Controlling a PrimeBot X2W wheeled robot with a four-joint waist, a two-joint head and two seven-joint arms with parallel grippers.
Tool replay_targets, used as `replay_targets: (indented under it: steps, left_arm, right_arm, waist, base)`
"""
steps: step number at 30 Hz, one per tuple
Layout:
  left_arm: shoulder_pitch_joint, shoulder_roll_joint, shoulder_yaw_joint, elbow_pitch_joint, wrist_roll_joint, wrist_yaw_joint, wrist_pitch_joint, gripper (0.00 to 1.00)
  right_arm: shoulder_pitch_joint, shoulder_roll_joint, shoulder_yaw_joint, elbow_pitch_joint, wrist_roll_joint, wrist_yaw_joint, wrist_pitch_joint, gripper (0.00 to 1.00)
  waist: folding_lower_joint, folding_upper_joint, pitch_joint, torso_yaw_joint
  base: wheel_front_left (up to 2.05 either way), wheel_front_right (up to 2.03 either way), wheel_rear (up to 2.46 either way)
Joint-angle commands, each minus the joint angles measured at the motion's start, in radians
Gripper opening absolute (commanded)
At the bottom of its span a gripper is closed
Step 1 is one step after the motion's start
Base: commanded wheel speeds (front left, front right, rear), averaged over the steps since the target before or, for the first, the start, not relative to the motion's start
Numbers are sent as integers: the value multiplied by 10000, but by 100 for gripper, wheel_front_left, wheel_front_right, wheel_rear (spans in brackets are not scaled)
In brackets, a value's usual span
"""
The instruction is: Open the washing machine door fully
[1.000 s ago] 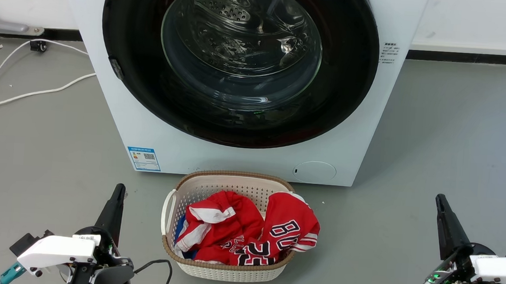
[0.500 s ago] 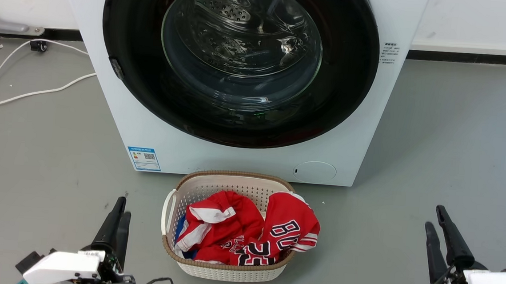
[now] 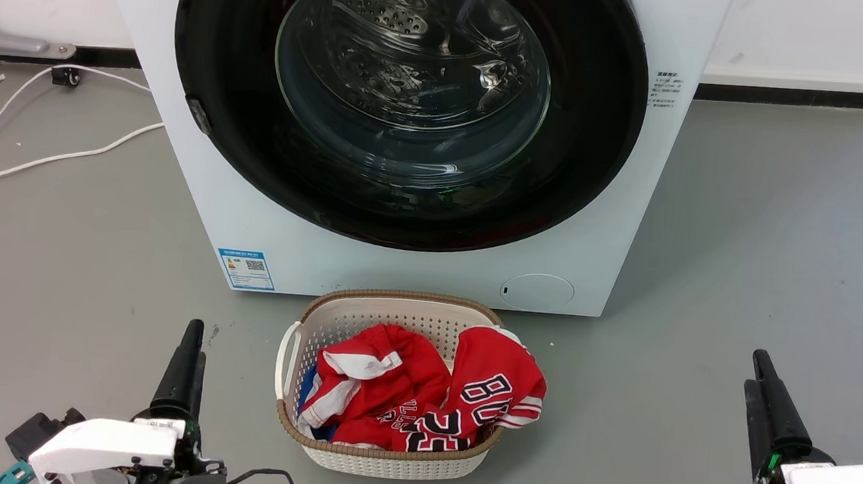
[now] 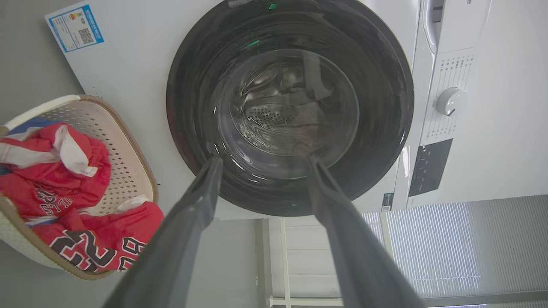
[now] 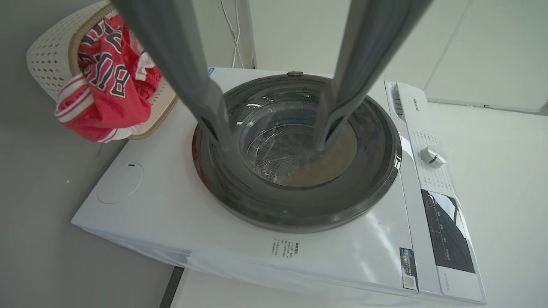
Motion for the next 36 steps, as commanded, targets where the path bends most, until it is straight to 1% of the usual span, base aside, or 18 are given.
replay_targets:
  steps: [1, 2, 3, 10, 19, 25, 36]
  left_arm:
    - [-70, 24, 18, -255, 243, 42, -73, 100]
    - [-46, 25, -31, -417, 655, 155, -162, 100]
    - [-46, 25, -31, -417, 655, 155, -162, 100]
    - [77, 28, -329, -885, 2238, 561, -459, 100]
    - [218, 31, -706, -1188, 4271, 1046, -811, 100]
    - [293, 33, -923, -1381, 5423, 1280, -1030, 100]
    - [416, 65, -1259, -1626, 7289, 1590, -1393, 100]
  right_arm:
    - [-124, -22, -18, -252, -280, 15, -70, 100]
    - [-94, -22, 1, -411, -793, 15, -160, 100]
    - [-94, -22, 1, -411, -793, 15, -160, 100]
    - [46, -20, 87, -844, -2317, 16, -455, 100]
    - [227, -17, 425, -1473, -4578, 17, -804, 100]
    - [387, -15, 595, -1744, -5883, 18, -1017, 100]
    - [599, -12, 702, -2023, -7744, 19, -1381, 100]
  waist:
    - [0, -1, 0, 2]
    - [0, -1, 2, 6]
    - [0, -1, 2, 6]
    - [0, -1, -3, 15]
    - [0, -1, -18, 4]
    - [0, -1, -25, 11]
    - [0, -1, -19, 27]
  base:
    - [0, 0, 0]
    - [0, 0, 0]
    - [0, 0, 0]
    - [0, 0, 0]
    - [0, 0, 0]
    - [0, 0, 0]
    - [0, 0, 0]
